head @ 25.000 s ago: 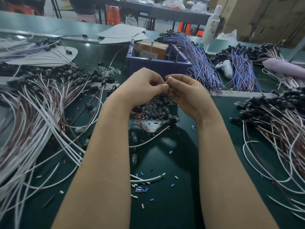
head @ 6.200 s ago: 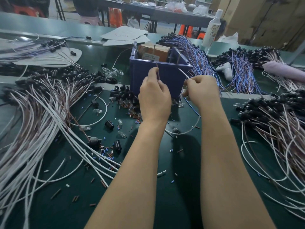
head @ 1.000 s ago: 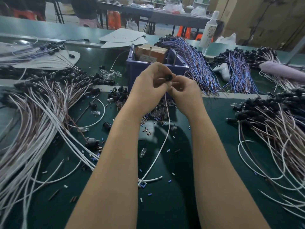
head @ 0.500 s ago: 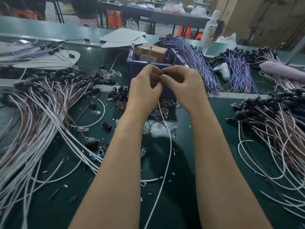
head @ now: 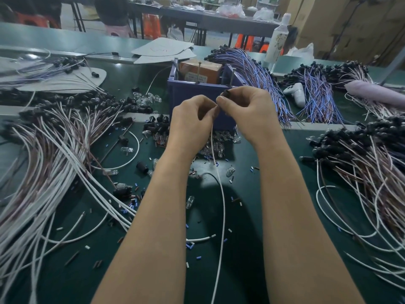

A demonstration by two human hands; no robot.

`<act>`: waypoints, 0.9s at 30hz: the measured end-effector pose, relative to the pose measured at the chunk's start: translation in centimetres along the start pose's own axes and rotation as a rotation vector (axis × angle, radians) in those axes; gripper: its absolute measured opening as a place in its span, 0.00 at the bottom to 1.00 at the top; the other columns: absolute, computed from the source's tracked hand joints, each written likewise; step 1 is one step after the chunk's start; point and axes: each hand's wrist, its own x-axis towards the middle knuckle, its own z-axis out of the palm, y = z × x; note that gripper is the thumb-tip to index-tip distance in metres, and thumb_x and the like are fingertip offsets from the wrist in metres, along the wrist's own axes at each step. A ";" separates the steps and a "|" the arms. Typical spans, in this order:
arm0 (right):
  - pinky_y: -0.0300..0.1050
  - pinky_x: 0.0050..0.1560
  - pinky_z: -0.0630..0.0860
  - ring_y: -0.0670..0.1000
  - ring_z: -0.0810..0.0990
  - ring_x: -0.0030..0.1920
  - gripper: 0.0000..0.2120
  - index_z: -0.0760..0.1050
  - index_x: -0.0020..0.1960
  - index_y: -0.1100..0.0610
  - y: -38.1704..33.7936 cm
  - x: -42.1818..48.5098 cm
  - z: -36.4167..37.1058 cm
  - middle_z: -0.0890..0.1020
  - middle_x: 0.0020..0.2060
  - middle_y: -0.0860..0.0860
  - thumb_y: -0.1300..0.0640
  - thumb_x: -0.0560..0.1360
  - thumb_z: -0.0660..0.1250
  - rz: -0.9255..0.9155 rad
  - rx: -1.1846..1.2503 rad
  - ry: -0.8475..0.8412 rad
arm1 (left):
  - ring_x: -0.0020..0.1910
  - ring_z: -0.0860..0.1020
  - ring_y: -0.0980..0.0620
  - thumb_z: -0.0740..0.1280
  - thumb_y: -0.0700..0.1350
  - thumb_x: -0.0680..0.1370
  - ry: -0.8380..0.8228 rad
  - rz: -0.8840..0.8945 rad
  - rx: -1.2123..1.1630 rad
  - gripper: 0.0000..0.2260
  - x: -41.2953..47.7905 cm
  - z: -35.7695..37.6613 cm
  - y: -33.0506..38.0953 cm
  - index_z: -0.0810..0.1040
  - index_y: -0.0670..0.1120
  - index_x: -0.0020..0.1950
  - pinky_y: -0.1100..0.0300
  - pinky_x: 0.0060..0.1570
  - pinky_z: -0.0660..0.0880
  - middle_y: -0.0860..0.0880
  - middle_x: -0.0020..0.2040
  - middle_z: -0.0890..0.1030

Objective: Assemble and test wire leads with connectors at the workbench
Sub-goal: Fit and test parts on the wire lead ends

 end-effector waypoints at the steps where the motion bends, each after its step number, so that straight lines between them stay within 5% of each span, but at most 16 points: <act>1: 0.42 0.48 0.77 0.48 0.80 0.42 0.08 0.80 0.49 0.60 0.0 0.0 0.0 0.83 0.41 0.53 0.57 0.73 0.72 0.001 -0.008 -0.002 | 0.38 0.78 0.54 0.67 0.44 0.77 0.000 -0.001 0.005 0.04 0.0 0.0 0.0 0.81 0.45 0.46 0.63 0.41 0.74 0.51 0.39 0.82; 9: 0.38 0.48 0.77 0.47 0.81 0.42 0.07 0.81 0.48 0.58 0.0 -0.1 0.2 0.82 0.39 0.49 0.57 0.72 0.73 -0.054 -0.088 0.034 | 0.41 0.80 0.50 0.66 0.43 0.78 -0.030 -0.008 0.104 0.04 0.1 0.0 -0.3 0.78 0.45 0.45 0.57 0.44 0.76 0.48 0.39 0.82; 15: 0.38 0.41 0.74 0.45 0.78 0.36 0.07 0.75 0.45 0.52 0.5 0.0 0.1 0.80 0.35 0.47 0.56 0.71 0.73 -0.019 -0.067 0.004 | 0.42 0.82 0.55 0.67 0.42 0.76 -0.068 -0.005 -0.010 0.05 -0.1 0.1 0.2 0.77 0.47 0.52 0.62 0.44 0.77 0.51 0.42 0.83; 21: 0.53 0.48 0.80 0.51 0.81 0.38 0.09 0.79 0.41 0.55 1.0 -0.1 -0.5 0.84 0.37 0.55 0.50 0.75 0.69 0.095 0.072 -0.017 | 0.42 0.81 0.59 0.68 0.41 0.76 -0.020 0.051 -0.045 0.05 -0.1 0.1 0.0 0.75 0.49 0.49 0.64 0.46 0.78 0.53 0.43 0.82; 27: 0.41 0.46 0.73 0.52 0.79 0.46 0.10 0.81 0.51 0.57 2.8 -1.0 0.3 0.83 0.47 0.55 0.54 0.72 0.73 0.416 -0.531 -0.473 | 0.49 0.81 0.57 0.65 0.34 0.75 -0.051 0.047 -0.167 0.09 -0.2 0.4 -0.8 0.72 0.47 0.49 0.61 0.55 0.77 0.50 0.49 0.82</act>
